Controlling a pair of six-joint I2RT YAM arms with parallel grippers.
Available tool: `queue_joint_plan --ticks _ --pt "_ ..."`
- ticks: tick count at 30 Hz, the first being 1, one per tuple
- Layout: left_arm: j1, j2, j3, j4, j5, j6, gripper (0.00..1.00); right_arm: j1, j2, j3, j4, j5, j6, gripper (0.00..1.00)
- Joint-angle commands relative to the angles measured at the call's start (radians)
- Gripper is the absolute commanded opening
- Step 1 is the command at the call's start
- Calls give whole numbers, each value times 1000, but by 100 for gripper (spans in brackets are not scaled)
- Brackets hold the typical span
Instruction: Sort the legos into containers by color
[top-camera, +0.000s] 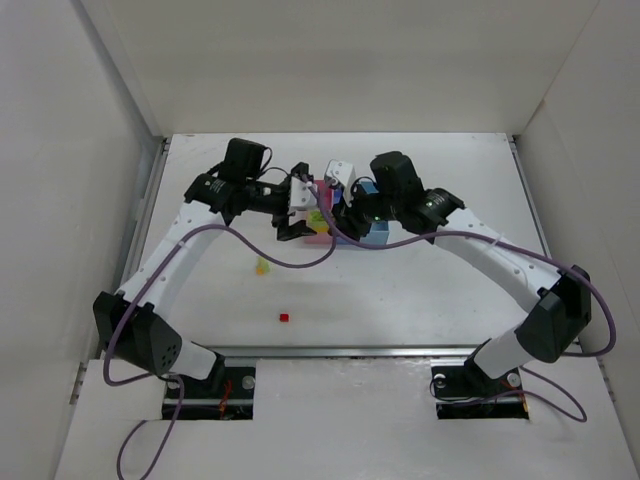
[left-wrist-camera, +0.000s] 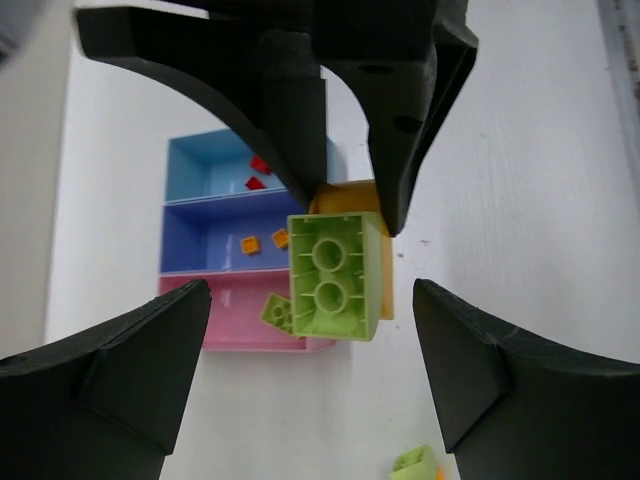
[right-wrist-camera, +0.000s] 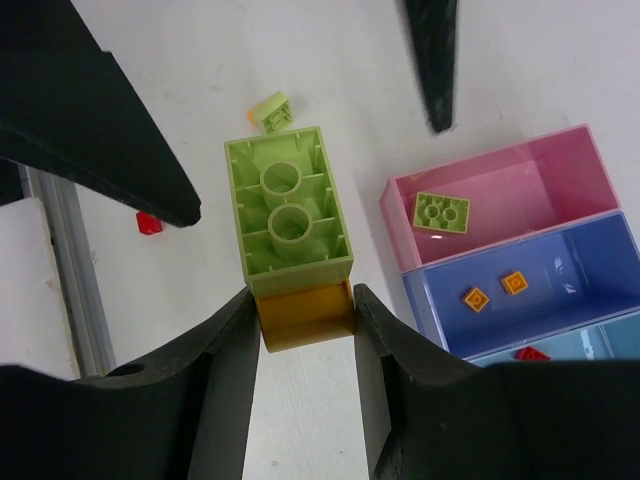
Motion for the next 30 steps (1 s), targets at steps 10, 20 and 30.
queue_joint_plan --ticks 10,20,30 --pt "-19 59 74 -148 150 -38 68 28 -48 -2 37 12 -23 0" --pt "-19 87 92 -148 150 -86 38 28 -39 8 37 12 -23 0" --pt "-28 96 83 -148 109 -135 0 28 -57 -2 55 3 -13 0"
